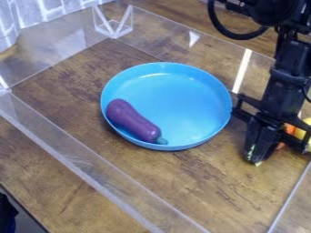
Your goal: Move the carrot to the left side
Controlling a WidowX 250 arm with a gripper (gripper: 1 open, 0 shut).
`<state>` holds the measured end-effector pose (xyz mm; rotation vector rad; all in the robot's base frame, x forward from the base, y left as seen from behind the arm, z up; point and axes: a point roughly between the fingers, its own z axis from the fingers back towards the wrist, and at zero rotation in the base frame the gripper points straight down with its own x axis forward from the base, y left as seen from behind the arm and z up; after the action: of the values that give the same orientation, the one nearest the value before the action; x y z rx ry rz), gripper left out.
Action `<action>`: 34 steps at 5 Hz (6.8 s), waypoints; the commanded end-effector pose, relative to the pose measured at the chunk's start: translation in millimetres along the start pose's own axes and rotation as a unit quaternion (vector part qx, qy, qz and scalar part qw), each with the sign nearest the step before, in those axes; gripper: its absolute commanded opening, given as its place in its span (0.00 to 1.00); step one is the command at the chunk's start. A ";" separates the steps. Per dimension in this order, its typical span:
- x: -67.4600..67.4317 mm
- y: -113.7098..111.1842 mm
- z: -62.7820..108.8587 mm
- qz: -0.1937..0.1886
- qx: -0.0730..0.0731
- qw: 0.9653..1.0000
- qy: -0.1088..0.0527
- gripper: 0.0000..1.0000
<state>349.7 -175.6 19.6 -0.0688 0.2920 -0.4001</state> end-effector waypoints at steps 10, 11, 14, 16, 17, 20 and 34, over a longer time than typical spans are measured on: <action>-95.6 24.7 126.4 0.065 0.076 0.992 -0.076 0.00; -123.0 42.3 120.4 0.083 0.076 0.991 -0.074 0.00; -195.4 128.8 98.4 0.156 0.072 0.983 -0.057 0.00; -207.7 167.1 94.4 0.197 0.068 0.977 -0.040 0.00; -204.7 172.0 88.6 0.200 0.072 0.977 -0.031 0.00; -204.9 186.8 69.3 0.215 0.080 0.973 -0.010 1.00; -188.6 226.8 2.1 0.223 0.021 0.972 -0.067 1.00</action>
<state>274.0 103.2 43.8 0.0181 0.1560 0.0281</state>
